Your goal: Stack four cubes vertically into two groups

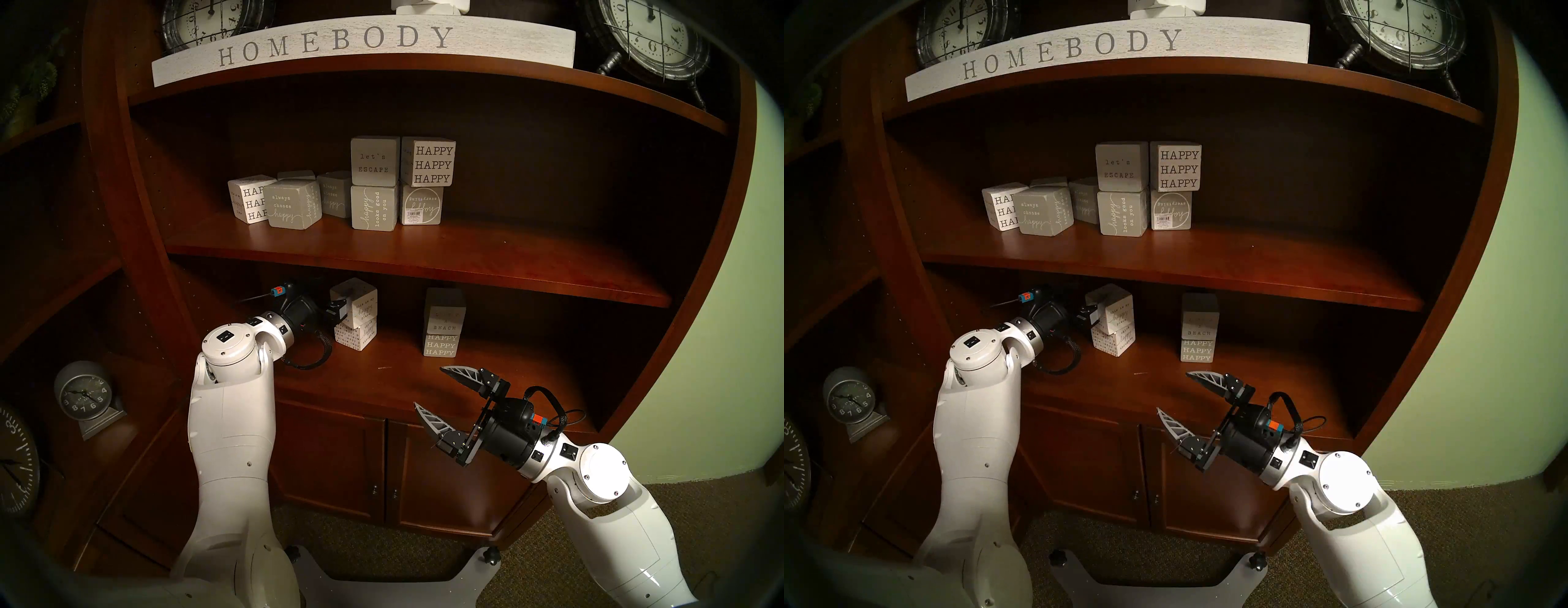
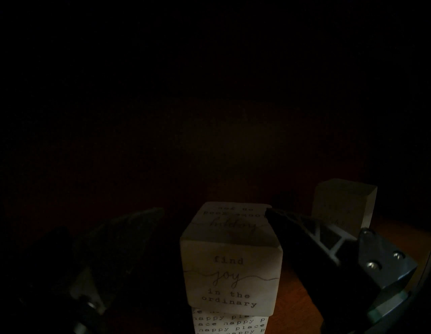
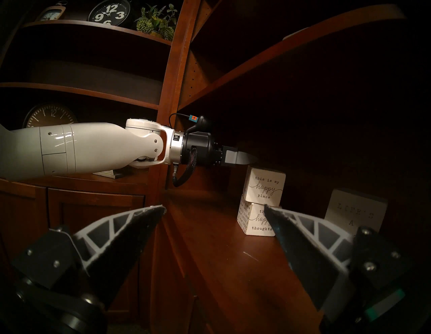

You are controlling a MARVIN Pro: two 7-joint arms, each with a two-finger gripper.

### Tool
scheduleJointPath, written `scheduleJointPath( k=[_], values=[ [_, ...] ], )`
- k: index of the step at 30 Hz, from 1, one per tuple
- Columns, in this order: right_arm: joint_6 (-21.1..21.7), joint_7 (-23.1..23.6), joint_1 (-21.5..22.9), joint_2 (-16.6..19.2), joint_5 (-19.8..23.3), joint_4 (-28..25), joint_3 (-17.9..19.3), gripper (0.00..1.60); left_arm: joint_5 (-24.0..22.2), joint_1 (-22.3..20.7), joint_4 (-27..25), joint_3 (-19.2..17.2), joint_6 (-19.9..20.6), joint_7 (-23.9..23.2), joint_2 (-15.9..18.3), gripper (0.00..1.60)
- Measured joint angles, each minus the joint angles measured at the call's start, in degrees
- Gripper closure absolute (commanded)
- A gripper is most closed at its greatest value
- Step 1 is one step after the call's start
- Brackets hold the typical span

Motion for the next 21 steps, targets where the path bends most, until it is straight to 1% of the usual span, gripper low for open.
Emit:
scheduleJointPath(
  k=[13,16,21],
  values=[
    [0.0,0.0,0.0,0.0,0.0,0.0,0.0,0.0,0.0,3.1,-4.3,-1.3,0.5,0.7,-0.4,0.0],
    [0.0,0.0,0.0,0.0,0.0,0.0,0.0,0.0,0.1,4.3,-6.2,-1.7,0.8,0.7,-0.4,0.0],
    [0.0,0.1,0.0,0.0,0.0,0.0,0.0,0.0,0.4,7.6,-10.0,-2.8,1.5,-0.4,0.1,0.0]
  ],
)
